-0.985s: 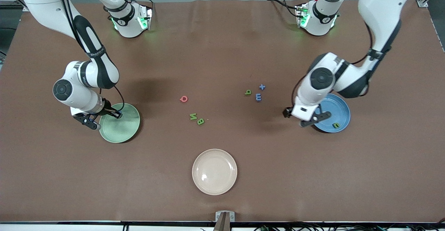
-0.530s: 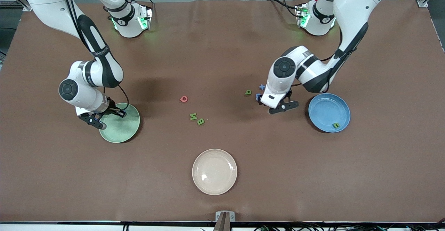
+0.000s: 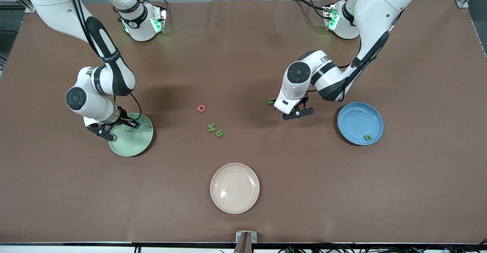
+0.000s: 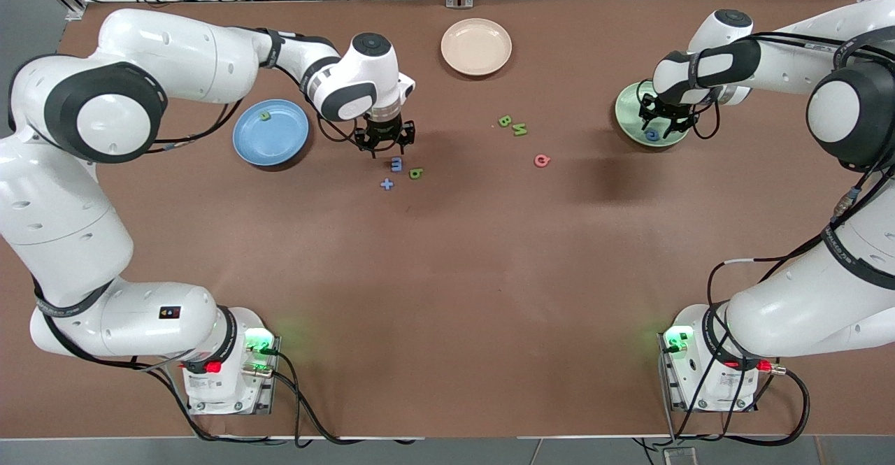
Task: Sort upper and lower case letters into plates
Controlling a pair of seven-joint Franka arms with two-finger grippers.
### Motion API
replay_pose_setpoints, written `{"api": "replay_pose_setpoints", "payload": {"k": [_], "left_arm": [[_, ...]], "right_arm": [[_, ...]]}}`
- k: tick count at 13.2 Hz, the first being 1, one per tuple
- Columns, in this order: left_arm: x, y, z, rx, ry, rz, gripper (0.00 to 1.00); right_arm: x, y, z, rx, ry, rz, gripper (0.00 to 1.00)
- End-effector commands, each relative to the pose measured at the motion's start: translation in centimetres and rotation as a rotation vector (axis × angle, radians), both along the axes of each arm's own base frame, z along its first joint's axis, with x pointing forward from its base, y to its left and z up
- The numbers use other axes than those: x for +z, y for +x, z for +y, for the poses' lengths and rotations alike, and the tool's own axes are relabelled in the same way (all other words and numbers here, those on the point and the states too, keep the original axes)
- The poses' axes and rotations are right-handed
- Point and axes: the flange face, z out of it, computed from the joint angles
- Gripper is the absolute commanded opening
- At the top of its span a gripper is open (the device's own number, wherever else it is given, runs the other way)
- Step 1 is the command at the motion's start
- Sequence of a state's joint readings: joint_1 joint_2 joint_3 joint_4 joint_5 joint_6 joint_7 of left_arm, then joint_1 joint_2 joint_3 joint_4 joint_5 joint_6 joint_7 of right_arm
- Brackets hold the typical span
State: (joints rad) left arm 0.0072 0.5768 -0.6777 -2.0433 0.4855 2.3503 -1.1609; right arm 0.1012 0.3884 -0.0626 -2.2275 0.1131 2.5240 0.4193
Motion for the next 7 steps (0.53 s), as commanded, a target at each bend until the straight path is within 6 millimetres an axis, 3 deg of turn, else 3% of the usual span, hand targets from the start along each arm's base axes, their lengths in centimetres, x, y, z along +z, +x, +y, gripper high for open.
{"api": "replay_pose_setpoints", "payload": {"k": [1,4,6,7], "left_arm": [[-0.6,-0.3,-0.8,-0.010,-0.021,-0.001,0.69],[-1.4,-0.5,-0.9,-0.018,-0.032,0.012,0.65],[-2.0,-0.7,-0.9,-0.030,-0.033,0.014,0.62],[-2.4,-0.8,-0.9,-0.033,-0.031,0.020,0.60]], "right_arm": [[1.0,0.3,0.6,0.003,0.006,0.005,0.75],[3.9,2.3,2.6,-0.036,0.014,0.064,0.83],[6.2,3.2,5.2,-0.078,0.007,0.095,1.00],[7.0,3.0,7.1,-0.116,-0.001,0.088,1.00]]}}
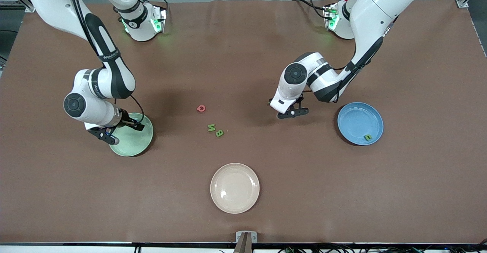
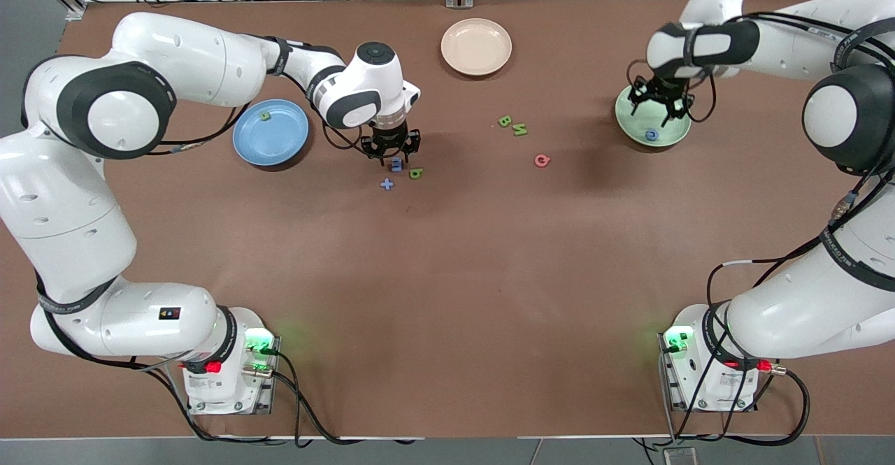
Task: Sort upper and lower case letters into plates
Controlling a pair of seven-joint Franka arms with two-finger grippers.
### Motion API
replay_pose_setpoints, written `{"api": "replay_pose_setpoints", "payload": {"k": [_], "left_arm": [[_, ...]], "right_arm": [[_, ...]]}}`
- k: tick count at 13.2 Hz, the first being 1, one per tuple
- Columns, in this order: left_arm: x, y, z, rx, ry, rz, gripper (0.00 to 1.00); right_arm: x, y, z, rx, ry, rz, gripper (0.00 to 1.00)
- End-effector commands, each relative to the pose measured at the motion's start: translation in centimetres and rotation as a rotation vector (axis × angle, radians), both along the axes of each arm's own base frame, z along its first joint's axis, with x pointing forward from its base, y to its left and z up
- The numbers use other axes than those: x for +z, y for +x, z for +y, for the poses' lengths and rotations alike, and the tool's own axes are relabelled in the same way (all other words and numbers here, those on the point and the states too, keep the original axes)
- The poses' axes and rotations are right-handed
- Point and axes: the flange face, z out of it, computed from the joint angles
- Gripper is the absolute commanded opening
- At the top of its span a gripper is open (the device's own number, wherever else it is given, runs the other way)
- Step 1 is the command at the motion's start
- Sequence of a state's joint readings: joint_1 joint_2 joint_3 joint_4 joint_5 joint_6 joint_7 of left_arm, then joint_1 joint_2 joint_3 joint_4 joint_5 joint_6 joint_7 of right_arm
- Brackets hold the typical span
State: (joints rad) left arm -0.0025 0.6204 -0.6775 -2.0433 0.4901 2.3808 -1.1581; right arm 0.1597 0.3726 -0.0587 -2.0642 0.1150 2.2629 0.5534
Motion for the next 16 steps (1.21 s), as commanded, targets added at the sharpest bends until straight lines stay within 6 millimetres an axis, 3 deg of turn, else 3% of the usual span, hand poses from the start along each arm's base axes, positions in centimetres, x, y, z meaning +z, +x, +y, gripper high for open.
{"api": "replay_pose_setpoints", "payload": {"k": [1,4,6,9,10,12,14,16], "left_arm": [[-0.7,-0.1,-0.3,-0.022,-0.010,-0.003,0.58],[-1.0,0.0,-0.3,-0.029,-0.013,-0.007,0.52],[-1.7,-0.1,-0.2,-0.041,-0.002,-0.008,0.41],[-1.7,0.0,0.0,-0.031,0.000,-0.009,0.04],[-1.3,0.4,0.3,-0.025,0.002,-0.015,0.00],[0.7,2.1,1.2,0.000,0.014,-0.052,0.00],[3.2,5.1,4.1,0.048,0.062,-0.075,0.00],[5.1,7.5,7.5,0.032,0.106,-0.077,0.00]], "right_arm": [[2.3,-0.6,5.3,-0.089,-0.019,-0.003,1.00],[3.3,-2.0,11.0,-0.209,-0.050,-0.013,1.00],[3.1,-3.3,14.1,-0.281,-0.067,-0.023,1.00],[3.1,-5.9,17.5,-0.370,-0.092,-0.034,1.00],[3.6,-7.0,18.3,-0.394,-0.096,-0.036,1.00],[5.3,-9.4,19.6,-0.436,-0.101,-0.041,1.00],[6.9,-11.5,20.6,-0.466,-0.122,-0.022,1.00],[6.9,-11.1,20.1,-0.480,-0.135,-0.031,1.00]]}}
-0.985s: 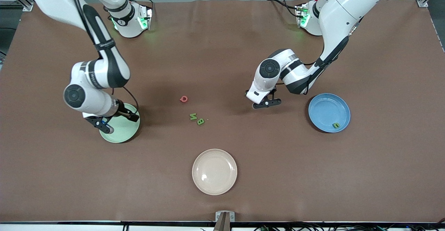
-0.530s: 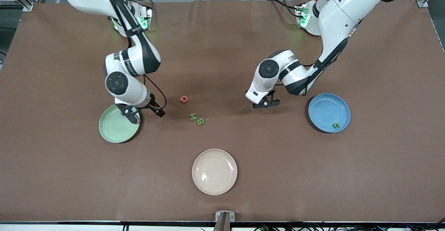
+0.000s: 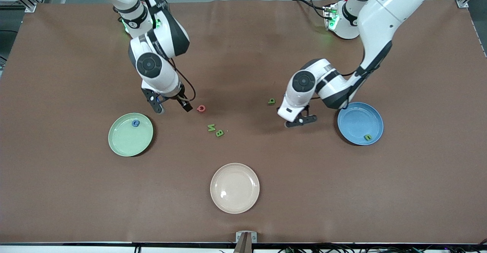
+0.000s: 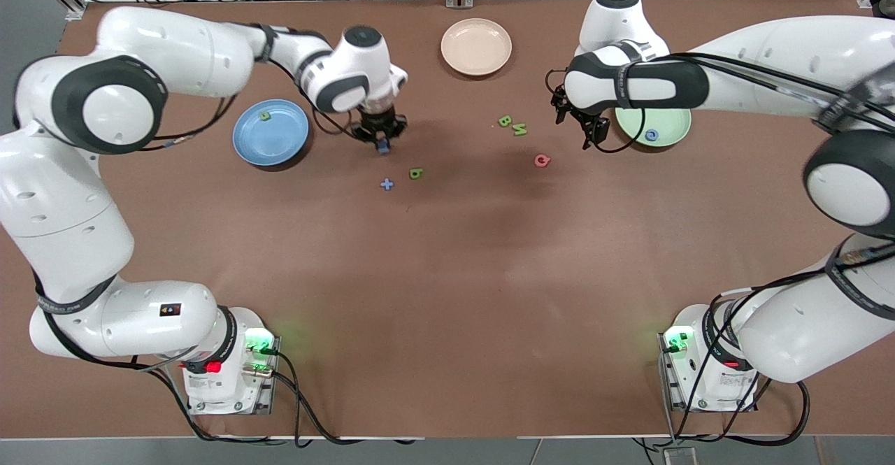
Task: Sort upper and lower case letters into plates
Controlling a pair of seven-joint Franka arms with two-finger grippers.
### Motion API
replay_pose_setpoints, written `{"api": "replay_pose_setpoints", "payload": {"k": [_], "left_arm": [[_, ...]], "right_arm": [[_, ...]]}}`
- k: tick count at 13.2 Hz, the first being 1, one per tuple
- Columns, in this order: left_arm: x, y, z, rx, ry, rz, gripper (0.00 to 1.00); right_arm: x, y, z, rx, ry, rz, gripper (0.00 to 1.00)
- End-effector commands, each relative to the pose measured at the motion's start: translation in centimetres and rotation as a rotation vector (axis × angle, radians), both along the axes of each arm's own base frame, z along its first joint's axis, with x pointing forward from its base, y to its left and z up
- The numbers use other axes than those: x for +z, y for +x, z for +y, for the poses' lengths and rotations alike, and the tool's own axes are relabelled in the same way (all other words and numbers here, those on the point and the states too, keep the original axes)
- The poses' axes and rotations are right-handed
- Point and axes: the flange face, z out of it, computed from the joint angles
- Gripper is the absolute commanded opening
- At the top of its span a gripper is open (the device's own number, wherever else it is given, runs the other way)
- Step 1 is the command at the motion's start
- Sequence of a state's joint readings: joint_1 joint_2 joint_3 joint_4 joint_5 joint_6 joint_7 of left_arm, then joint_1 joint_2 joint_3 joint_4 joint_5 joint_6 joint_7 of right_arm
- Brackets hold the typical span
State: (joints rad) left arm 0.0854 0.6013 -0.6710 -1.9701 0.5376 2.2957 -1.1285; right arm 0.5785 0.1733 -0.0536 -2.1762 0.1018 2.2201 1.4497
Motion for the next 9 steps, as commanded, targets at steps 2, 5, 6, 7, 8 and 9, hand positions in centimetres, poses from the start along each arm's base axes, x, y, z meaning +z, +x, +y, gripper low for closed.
{"api": "replay_pose_setpoints", "payload": {"k": [2,5,6,7,8,9], "left_arm": [[3.9,4.4,8.2,-0.023,0.083,-0.014,0.00],[4.0,6.7,17.5,-0.053,0.108,0.048,0.01],[3.6,7.0,19.5,-0.063,0.099,0.066,0.01],[3.1,6.9,20.4,-0.066,0.096,0.080,0.03],[2.4,6.7,21.2,-0.054,0.094,0.096,0.08],[1.4,6.5,22.5,-0.032,0.085,0.117,0.19]], "right_arm": [[0.8,0.3,-2.7,-0.067,-0.009,-0.030,1.00],[0.7,2.4,-4.0,-0.114,0.030,-0.120,1.00],[-0.6,3.0,-4.1,-0.121,0.030,-0.129,1.00],[-1.6,3.5,-4.0,-0.125,0.031,-0.140,1.00],[-3.0,3.8,-3.5,-0.127,0.027,-0.141,1.00],[-4.0,4.0,-3.1,-0.142,0.019,-0.135,1.00]]}}
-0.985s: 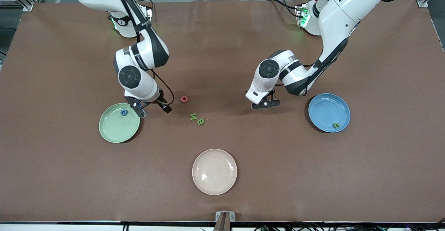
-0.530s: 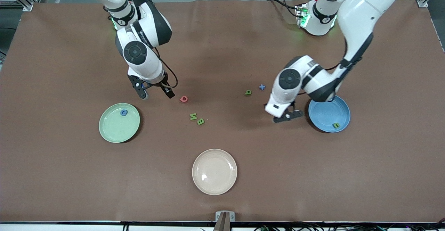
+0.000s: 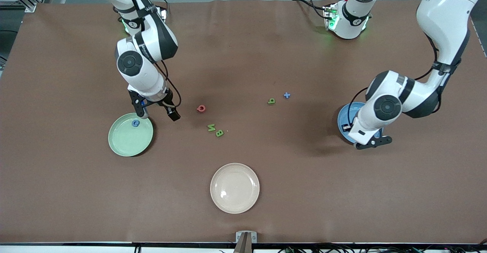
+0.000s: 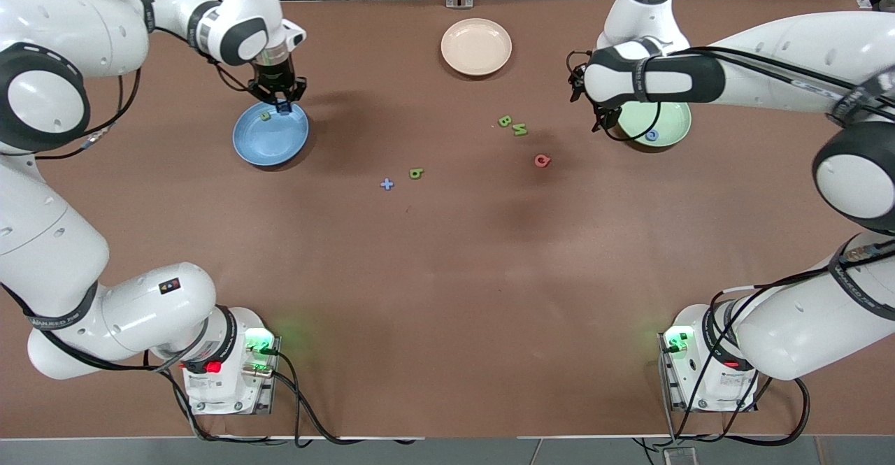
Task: Sort upper and lower case letters into plates
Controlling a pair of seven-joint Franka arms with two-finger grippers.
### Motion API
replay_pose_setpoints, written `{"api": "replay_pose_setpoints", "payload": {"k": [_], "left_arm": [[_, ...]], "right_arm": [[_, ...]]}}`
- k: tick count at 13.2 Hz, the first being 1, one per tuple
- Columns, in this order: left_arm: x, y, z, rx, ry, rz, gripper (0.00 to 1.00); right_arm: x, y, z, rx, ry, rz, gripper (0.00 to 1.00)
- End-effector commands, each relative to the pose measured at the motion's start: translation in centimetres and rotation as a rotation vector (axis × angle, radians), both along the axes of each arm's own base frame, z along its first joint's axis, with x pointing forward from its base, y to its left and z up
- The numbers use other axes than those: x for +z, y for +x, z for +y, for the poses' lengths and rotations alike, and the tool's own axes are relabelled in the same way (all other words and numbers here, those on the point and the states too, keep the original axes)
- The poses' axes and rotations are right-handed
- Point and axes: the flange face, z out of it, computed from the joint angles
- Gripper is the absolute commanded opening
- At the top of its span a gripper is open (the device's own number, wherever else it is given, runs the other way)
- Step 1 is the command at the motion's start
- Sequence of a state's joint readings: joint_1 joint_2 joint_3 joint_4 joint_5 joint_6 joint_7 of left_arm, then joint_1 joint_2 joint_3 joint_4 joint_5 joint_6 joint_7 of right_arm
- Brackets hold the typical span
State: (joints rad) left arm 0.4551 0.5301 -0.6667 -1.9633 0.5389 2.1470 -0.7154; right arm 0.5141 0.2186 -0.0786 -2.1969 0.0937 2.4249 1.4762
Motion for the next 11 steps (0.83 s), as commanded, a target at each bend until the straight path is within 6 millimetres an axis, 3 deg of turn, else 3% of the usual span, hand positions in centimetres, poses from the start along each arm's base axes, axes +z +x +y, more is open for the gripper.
{"api": "replay_pose_setpoints", "payload": {"k": [1,2,3,5,7,11], "left_arm": [[-1.9,-1.1,0.8,0.007,0.004,0.048,0.33],[-2.2,-1.4,0.8,0.017,0.005,0.054,0.62],[-2.2,-1.4,0.8,0.021,0.007,0.055,0.79],[-1.5,-1.7,0.7,0.016,0.038,0.081,0.87],[0.5,-2.4,-2.2,-0.019,0.040,0.080,0.87],[1.3,-6.4,-10.3,0.066,0.023,0.068,0.87]], "right_arm": [[-3.2,0.4,1.1,-0.024,-0.022,0.009,1.00],[-4.1,0.2,1.5,-0.044,-0.026,0.012,1.00],[-5.4,-0.2,2.4,-0.059,-0.032,0.013,1.00],[-6.6,-1.1,4.3,-0.068,-0.043,0.024,0.99],[-7.3,-1.2,6.0,-0.098,-0.046,0.025,0.99],[-8.3,-1.9,7.2,-0.094,-0.066,0.032,0.97]]}}
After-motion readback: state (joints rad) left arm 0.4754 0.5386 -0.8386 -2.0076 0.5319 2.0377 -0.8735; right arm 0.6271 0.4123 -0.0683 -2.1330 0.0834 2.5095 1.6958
